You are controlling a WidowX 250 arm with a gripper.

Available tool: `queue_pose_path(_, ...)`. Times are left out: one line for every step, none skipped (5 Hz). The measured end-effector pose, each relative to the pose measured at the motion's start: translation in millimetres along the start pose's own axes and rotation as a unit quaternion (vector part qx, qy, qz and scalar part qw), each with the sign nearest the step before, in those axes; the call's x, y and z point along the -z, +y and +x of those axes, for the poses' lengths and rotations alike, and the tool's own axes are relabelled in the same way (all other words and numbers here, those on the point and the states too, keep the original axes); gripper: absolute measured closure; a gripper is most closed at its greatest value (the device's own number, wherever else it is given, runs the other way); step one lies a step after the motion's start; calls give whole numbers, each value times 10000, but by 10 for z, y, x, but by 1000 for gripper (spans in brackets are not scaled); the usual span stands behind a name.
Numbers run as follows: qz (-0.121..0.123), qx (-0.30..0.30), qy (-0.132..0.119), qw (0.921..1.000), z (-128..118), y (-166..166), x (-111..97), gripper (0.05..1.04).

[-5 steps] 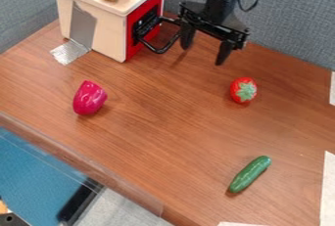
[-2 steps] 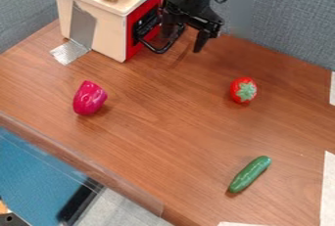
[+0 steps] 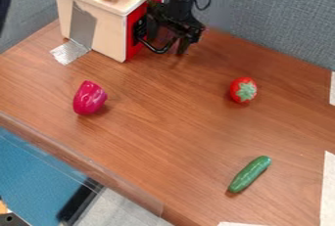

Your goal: Open the drawer

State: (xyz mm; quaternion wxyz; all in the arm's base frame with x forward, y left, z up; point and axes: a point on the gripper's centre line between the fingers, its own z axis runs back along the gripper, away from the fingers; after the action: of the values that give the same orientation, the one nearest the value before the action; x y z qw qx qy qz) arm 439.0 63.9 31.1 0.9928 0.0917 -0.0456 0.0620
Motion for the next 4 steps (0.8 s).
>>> queue_pose_path(-61,35,60,10000,-11,-32,65,388)
queue_pose_path(-93,-39,39,9999,-4,-56,69,697)
queue_pose_path(-126,68,-25,9999,7,-170,50,907)
queue_pose_path(-140,178,-15,9997,-23,-282,64,955)
